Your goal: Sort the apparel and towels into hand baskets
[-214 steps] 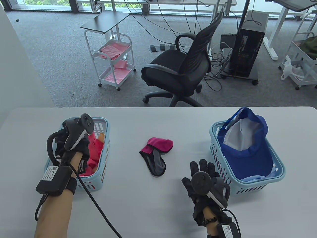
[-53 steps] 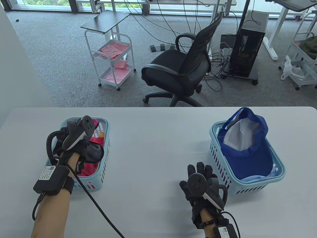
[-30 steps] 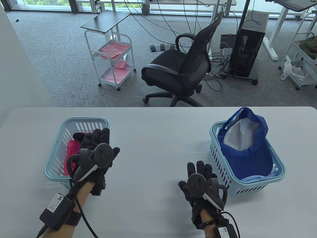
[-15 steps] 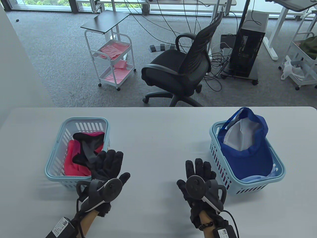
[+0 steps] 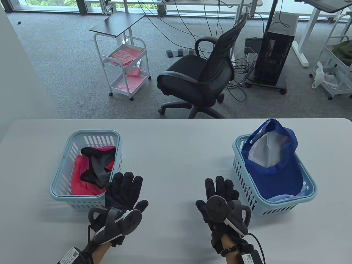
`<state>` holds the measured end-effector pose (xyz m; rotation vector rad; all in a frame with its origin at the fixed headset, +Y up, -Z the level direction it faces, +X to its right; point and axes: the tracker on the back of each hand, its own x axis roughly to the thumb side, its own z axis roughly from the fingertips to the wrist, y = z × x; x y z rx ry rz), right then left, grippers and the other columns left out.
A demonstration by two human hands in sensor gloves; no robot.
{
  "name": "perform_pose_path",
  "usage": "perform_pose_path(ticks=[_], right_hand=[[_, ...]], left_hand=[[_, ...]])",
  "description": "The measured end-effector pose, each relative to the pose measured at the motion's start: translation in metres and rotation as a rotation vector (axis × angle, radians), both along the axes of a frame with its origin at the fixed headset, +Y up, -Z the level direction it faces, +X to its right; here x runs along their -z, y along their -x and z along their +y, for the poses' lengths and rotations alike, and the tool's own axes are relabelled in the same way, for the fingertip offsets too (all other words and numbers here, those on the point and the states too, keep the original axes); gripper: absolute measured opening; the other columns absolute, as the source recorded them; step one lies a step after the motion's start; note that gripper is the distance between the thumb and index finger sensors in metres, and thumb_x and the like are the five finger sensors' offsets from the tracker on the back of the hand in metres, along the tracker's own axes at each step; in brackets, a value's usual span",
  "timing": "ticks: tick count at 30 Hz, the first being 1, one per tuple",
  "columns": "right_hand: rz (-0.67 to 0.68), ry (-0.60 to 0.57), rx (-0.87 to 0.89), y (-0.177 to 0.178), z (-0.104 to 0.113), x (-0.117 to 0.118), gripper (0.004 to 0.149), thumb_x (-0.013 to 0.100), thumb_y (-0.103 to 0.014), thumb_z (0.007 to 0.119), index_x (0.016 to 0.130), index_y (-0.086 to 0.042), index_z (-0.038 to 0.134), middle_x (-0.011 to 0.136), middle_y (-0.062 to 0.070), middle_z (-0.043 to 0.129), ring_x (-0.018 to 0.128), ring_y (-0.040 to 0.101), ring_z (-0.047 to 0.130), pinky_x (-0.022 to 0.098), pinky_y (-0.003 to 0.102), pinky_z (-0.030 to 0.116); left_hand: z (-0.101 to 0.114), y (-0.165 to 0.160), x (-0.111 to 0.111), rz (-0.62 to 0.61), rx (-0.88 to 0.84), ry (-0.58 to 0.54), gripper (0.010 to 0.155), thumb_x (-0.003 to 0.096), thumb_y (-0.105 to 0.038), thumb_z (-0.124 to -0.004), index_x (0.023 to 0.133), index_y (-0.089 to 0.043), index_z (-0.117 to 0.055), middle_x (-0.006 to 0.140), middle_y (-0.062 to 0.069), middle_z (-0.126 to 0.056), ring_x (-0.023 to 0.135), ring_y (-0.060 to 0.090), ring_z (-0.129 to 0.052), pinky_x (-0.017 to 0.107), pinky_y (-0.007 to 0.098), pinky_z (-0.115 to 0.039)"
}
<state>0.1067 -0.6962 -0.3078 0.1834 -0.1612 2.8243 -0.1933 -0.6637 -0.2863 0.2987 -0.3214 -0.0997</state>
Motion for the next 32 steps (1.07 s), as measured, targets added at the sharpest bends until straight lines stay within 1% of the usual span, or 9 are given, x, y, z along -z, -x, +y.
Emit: perform_pose_path(ticks=[6,15,32], right_hand=[[0.004,0.026,-0.008,0.001,-0.003,0.001,0.078,0.053,-0.046,0.074,0.112,-0.007,0.04,0.113,0.031,0.026,0.098,0.062,0.028,0.067,0.076,0.036],[0.007,0.026,-0.012,0.003,-0.003,0.001,0.079,0.053,-0.046,0.074,0.112,-0.007,0.04,0.113,0.031,0.026,0.098,0.062,0.029,0.067,0.076,0.036],[0.007,0.02,0.001,0.002,-0.002,0.0,0.079,0.053,-0.046,0.074,0.112,-0.007,0.04,0.113,0.031,0.026,0.098,0.063,0.028,0.067,0.076,0.036]], left_hand=[[0.0,0.0,0.0,-0.003,0.006,-0.002,0.08,0.054,-0.059,-0.064,0.117,-0.019,-0.035,0.123,0.022,-0.041,0.11,0.057,-0.051,0.077,0.069,-0.055],[0.002,-0.005,-0.006,-0.027,0.016,-0.022,0.08,0.054,-0.059,-0.064,0.117,-0.02,-0.035,0.123,0.022,-0.041,0.11,0.057,-0.051,0.077,0.069,-0.055],[-0.002,-0.015,-0.01,-0.063,0.048,-0.017,0.08,0.0539,-0.059,-0.064,0.117,-0.02,-0.036,0.122,0.022,-0.042,0.11,0.057,-0.051,0.077,0.069,-0.055]])
